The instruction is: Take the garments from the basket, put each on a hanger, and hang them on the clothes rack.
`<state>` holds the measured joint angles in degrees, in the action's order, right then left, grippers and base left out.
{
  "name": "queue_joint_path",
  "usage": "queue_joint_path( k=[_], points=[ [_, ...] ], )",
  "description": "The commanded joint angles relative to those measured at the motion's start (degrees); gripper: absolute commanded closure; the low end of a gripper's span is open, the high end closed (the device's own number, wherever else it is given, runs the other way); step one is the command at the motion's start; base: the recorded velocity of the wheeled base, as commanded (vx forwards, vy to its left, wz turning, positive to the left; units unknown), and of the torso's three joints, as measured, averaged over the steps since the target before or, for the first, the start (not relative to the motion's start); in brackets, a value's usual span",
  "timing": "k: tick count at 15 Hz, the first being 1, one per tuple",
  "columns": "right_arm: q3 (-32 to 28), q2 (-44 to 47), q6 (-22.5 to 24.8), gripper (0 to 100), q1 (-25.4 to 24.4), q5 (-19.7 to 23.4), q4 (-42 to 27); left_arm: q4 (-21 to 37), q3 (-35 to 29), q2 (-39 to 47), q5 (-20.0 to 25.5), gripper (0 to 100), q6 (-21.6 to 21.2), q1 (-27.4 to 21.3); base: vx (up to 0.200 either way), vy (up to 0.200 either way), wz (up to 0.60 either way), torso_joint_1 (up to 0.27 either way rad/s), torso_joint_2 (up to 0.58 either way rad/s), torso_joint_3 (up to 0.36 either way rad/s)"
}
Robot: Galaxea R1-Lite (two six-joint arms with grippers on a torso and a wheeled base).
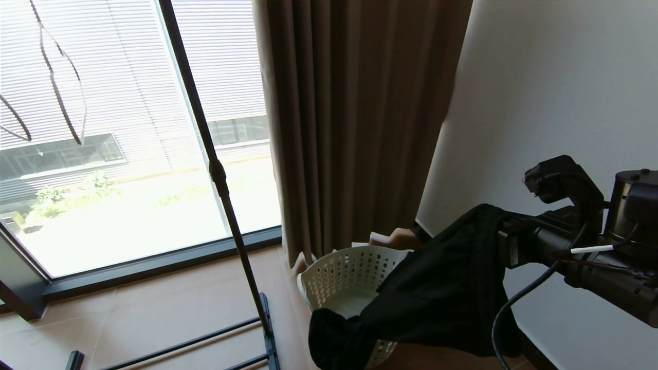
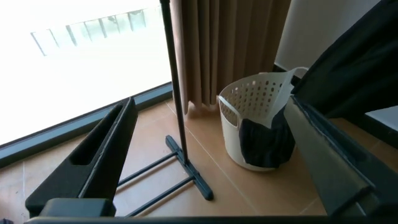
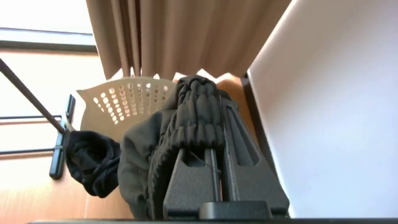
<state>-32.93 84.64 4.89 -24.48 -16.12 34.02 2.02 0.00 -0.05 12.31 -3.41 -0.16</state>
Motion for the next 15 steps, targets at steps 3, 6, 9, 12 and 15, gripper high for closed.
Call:
queue_joint_path(
  k=[3, 6, 9, 12, 15],
  points=[
    [0.41, 0.18, 0.03, 100, -0.04, -0.23, -0.01, 0.0, 0.0, 0.05, -0.01, 0, -0.01, -0.02, 0.0, 0.0, 0.0, 0.092, -0.45, -0.173],
    [1.02, 0.35, 0.12, 100, -0.04, -0.23, -0.01, 0.0, 0.0, 0.05, -0.01, 0, -0.1, -0.02, 0.0, 0.0, 0.0, 0.11, -0.47, -0.214],
    [0.93, -0.18, 0.21, 100, -0.75, -0.23, 0.08, 0.0, 0.0, 0.05, 0.08, 0, -0.01, -0.02, 0.0, 0.0, 0.0, 0.15, -0.49, -0.325],
    [1.11, -0.53, 0.21, 100, -0.75, -0.32, -0.01, 0.0, 0.0, 0.05, -0.01, 0, -0.01, -0.02, 0.0, 0.0, 0.0, 0.17, -0.51, -0.274],
    [1.11, -0.7, 0.3, 100, -0.75, -0.32, -0.01, 0.0, 0.0, 0.05, -0.01, 0, -0.01, 0.07, 0.0, 0.0, 0.0, 0.18, -0.53, -0.225]
  ],
)
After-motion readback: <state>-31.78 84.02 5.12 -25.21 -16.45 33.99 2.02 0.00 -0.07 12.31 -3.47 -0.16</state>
